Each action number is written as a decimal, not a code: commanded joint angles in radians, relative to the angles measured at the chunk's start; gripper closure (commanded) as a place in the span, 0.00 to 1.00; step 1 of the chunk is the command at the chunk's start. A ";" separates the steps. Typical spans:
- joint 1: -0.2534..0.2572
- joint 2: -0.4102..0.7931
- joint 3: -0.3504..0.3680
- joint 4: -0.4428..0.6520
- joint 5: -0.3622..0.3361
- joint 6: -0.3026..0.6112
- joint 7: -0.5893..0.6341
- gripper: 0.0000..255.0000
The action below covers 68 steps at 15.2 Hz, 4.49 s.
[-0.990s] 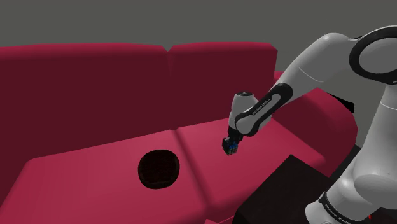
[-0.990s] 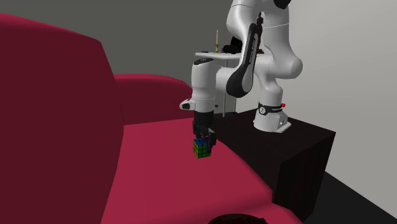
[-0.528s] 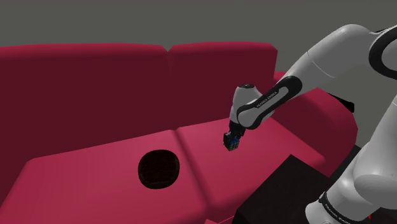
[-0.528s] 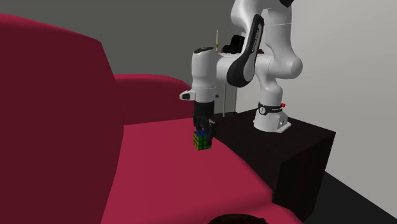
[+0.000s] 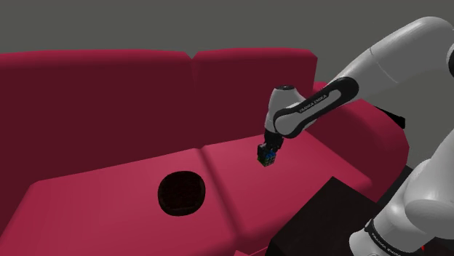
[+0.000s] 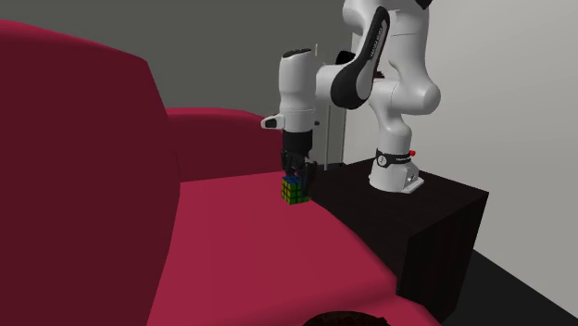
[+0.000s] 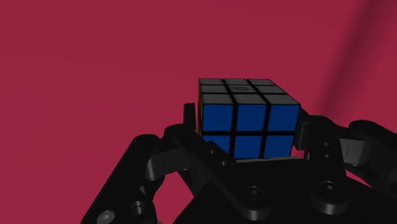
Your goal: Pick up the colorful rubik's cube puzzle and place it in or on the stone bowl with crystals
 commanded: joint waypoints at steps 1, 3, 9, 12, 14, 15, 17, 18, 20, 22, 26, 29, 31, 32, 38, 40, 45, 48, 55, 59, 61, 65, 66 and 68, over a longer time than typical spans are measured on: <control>0.001 -0.020 0.001 0.011 0.001 -0.031 0.001 1.00; 0.001 -0.042 0.001 0.017 0.003 -0.060 0.000 1.00; 0.048 0.012 0.048 0.108 -0.004 -0.095 0.100 1.00; 0.083 0.070 0.078 0.184 -0.017 -0.114 0.174 1.00; 0.107 0.111 0.095 0.240 -0.028 -0.128 0.222 1.00; 0.119 0.133 0.102 0.270 -0.034 -0.137 0.245 1.00; 0.144 0.178 0.115 0.332 -0.047 -0.155 0.290 1.00; 0.157 0.201 0.121 0.365 -0.054 -0.165 0.312 1.00; 0.183 0.249 0.130 0.435 -0.067 -0.188 0.354 1.00; 0.210 0.299 0.138 0.509 -0.081 -0.213 0.394 1.00; 0.268 0.408 0.147 0.675 -0.107 -0.273 0.466 1.00; 0.313 0.498 0.150 0.818 -0.126 -0.327 0.512 1.00; 0.345 0.563 0.150 0.925 -0.136 -0.370 0.538 1.00; 0.361 0.598 0.150 0.983 -0.142 -0.393 0.550 1.00; 0.418 0.742 0.144 1.186 -0.159 -0.453 0.585 1.00; 0.418 0.754 0.142 1.179 -0.161 -0.434 0.586 1.00; 0.420 0.787 0.138 1.166 -0.167 -0.388 0.589 1.00; 0.421 0.809 0.135 1.162 -0.170 -0.362 0.590 1.00; 0.422 0.816 0.134 1.162 -0.171 -0.355 0.591 1.00; 0.422 0.816 0.134 1.162 -0.171 -0.355 0.591 0.00; 0.422 0.816 0.134 1.162 -0.171 -0.355 0.591 0.00; 0.418 0.763 0.141 1.175 -0.163 -0.420 0.586 0.00; 0.417 0.751 0.143 1.181 -0.160 -0.439 0.585 0.00; 0.417 0.751 0.143 1.181 -0.160 -0.439 0.585 0.00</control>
